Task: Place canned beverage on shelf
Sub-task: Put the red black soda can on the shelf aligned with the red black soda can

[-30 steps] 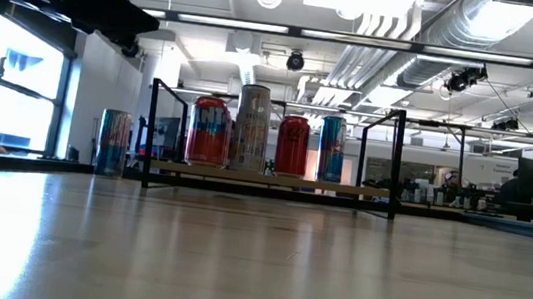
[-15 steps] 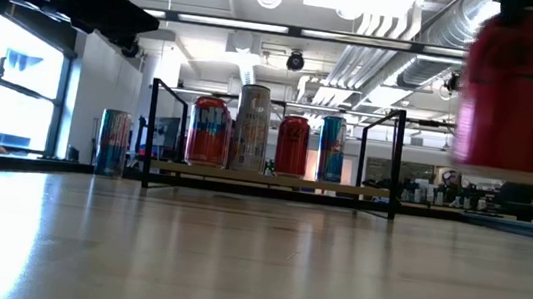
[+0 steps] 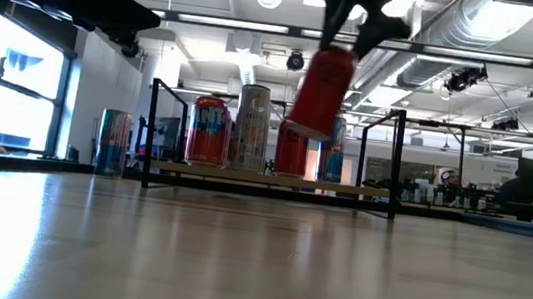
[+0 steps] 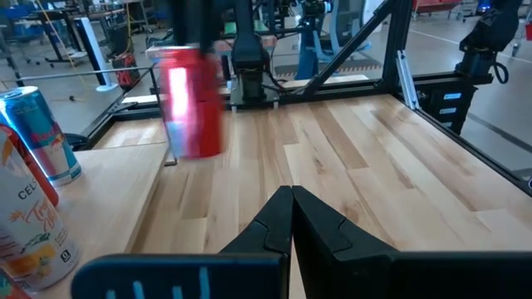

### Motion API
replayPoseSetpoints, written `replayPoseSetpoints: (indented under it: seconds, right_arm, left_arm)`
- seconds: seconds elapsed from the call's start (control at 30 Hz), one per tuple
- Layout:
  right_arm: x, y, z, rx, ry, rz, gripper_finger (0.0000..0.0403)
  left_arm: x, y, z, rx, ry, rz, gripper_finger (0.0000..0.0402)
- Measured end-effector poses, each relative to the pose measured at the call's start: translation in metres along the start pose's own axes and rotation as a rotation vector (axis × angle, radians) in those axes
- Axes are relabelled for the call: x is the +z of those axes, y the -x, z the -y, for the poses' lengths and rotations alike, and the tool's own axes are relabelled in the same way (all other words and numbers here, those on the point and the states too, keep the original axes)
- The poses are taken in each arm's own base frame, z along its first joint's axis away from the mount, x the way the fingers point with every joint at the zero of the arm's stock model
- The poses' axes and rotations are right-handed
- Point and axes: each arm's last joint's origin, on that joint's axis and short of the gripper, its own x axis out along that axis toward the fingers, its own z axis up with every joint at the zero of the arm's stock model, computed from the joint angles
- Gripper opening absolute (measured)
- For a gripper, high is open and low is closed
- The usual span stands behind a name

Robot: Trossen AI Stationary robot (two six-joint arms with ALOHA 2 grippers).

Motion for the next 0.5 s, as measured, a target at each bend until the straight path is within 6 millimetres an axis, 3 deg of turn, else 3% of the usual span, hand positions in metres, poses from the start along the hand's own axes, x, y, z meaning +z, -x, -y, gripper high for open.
replayPoseSetpoints:
  seconds: [0.2, 0.5]
  right_arm:
    - [0.05, -0.017, 0.028, 0.07, -0.013, 0.085, 0.023]
    - [0.081, -0.038, 0.033, 0.057, 0.025, 0.06, 0.023]
  left_arm:
    - [0.0, 0.0, 0.0, 0.001, -0.001, 0.005, 0.0]
    - [0.001, 0.0, 0.0, 0.002, -0.012, 0.011, 0.0]
